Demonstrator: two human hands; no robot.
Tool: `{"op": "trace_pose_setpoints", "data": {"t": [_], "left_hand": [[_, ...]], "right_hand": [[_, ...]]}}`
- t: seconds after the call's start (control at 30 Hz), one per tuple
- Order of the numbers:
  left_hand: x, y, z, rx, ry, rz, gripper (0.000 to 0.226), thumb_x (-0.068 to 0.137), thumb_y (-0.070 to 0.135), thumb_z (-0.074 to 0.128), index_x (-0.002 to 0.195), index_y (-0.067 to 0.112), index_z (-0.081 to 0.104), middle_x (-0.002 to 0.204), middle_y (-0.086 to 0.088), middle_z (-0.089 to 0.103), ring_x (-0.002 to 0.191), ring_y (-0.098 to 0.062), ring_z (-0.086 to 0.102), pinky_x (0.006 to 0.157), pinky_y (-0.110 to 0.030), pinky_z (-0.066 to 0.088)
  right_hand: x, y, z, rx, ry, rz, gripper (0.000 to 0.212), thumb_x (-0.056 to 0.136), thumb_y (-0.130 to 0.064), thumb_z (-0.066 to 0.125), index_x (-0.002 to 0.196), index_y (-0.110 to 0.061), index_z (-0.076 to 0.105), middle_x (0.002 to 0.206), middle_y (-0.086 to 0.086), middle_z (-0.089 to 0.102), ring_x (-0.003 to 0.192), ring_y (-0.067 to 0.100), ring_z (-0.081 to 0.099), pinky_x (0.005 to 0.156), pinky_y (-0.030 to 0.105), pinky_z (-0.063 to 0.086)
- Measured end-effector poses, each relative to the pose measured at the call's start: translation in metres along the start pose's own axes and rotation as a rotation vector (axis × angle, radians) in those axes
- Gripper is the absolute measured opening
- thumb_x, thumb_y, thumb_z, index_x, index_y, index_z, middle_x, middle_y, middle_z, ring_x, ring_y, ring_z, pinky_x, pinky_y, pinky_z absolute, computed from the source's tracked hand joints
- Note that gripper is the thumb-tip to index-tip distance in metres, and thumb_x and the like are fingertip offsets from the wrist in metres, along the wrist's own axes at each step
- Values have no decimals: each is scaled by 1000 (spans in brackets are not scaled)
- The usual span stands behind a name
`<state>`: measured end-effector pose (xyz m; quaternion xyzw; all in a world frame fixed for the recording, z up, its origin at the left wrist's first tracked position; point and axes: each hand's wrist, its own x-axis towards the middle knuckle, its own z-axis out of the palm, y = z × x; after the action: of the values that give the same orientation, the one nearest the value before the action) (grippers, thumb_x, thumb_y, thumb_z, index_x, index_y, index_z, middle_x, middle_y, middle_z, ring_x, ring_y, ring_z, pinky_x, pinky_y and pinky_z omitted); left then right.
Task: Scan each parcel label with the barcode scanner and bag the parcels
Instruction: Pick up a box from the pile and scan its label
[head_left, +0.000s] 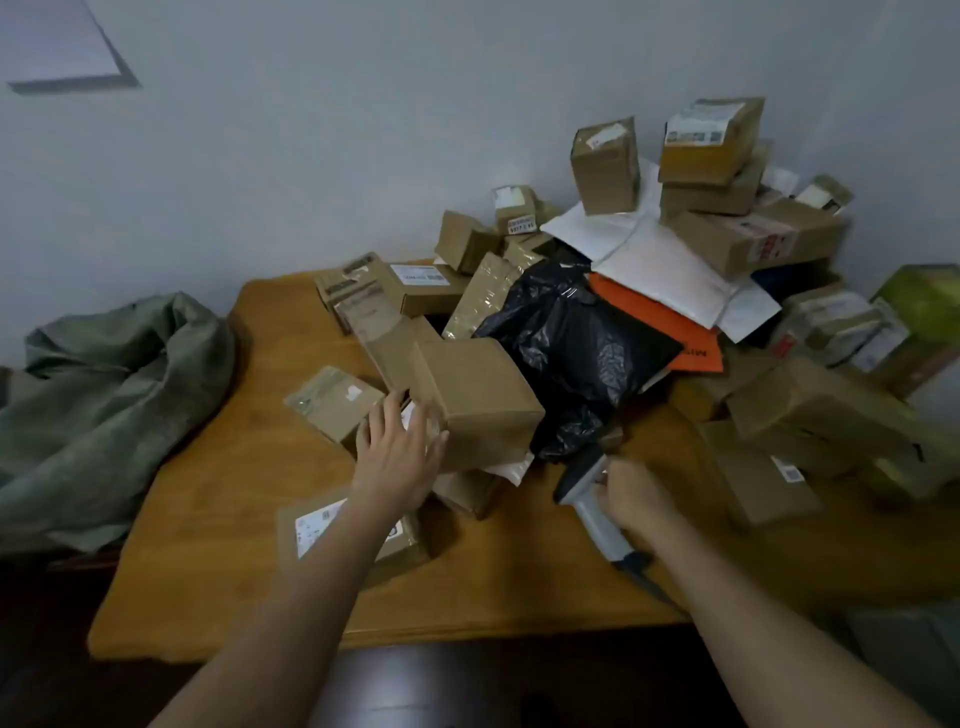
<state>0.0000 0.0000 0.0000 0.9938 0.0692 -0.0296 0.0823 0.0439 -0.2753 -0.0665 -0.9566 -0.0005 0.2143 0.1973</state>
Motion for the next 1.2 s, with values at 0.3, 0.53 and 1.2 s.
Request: {"op": "trace_pose_setpoints", "data": {"t": [0.3, 0.53, 1.2], "left_hand": [[-36, -54, 28, -135, -126, -90, 129, 53, 101, 15, 152, 18, 19, 156, -6, 15, 144, -26, 16, 118, -47, 17], [-46, -107, 37, -61, -395, -120, 139, 51, 77, 74, 154, 25, -4, 161, 3, 1, 148, -22, 4, 119, -54, 0], [-10, -230, -29, 54, -266, 315, 141, 56, 61, 76, 149, 24, -24, 152, -3, 14, 143, -26, 14, 120, -50, 5]], "right_hand": [[6, 5, 67, 169, 4, 243, 64, 85, -27, 75, 135, -9, 40, 133, 13, 49, 121, 31, 51, 92, 41, 50], [-1, -16, 75, 232, 36, 366, 61, 79, -10, 73, 130, -4, 40, 127, 15, 51, 118, 34, 52, 92, 48, 52], [-96, -202, 11, 585, 963, 517, 39, 88, -12, 64, 122, -3, 48, 112, 18, 61, 102, 39, 61, 79, 49, 52]]}}
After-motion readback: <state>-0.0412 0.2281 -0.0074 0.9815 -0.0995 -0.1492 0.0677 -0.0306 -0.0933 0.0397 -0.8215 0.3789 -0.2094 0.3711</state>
